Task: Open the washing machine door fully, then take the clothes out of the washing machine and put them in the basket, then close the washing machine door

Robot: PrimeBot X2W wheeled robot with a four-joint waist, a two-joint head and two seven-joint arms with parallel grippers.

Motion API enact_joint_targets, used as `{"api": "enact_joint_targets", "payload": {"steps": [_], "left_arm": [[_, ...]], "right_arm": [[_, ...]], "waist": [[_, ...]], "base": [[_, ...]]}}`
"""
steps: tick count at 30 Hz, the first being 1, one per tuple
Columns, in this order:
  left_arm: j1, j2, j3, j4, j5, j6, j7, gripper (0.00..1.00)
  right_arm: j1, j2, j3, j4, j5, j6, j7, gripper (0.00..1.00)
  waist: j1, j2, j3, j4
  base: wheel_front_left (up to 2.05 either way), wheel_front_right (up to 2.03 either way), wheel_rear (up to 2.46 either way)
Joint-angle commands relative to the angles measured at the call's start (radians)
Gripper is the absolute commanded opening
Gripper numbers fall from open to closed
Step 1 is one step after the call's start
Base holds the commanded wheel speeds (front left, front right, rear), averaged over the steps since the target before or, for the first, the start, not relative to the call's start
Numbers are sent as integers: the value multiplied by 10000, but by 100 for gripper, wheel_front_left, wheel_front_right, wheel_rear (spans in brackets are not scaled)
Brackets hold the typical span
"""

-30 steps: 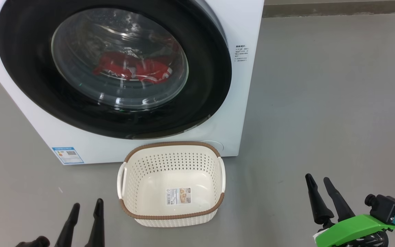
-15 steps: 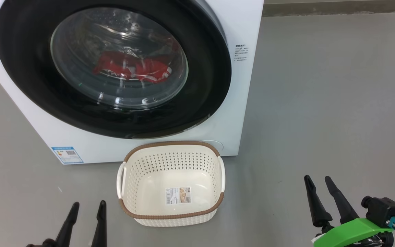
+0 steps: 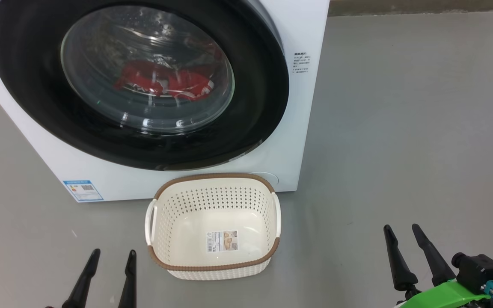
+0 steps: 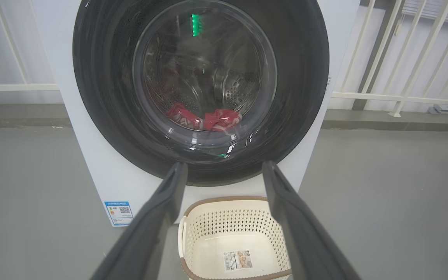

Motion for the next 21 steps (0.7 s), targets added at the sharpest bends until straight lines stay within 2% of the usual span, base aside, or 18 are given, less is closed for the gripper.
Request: {"api": "enact_joint_targets", "payload": {"steps": [1, 7, 11, 21], "left_arm": [[-52, 144, 266, -317, 272, -51, -137, 100], [21, 142, 305, -25, 455, -57, -299, 100], [-7, 108, 453, 151, -14, -58, -299, 100], [-28, 121, 396, 121, -42, -58, -299, 100]], "right_arm": [[-105, -83, 193, -285, -338, 6, -163, 100], [-45, -49, 113, -355, -884, 6, -323, 100], [-20, -22, 43, -356, -864, 6, -323, 100], [-31, 20, 9, -472, -737, 6, -323, 100]], "waist": [[0, 0, 6, 0], [0, 0, 17, -27], [0, 0, -6, -40], [0, 0, -47, -8]], "base": [[0, 0, 0], [0, 0, 0], [0, 0, 0], [0, 0, 0]]}}
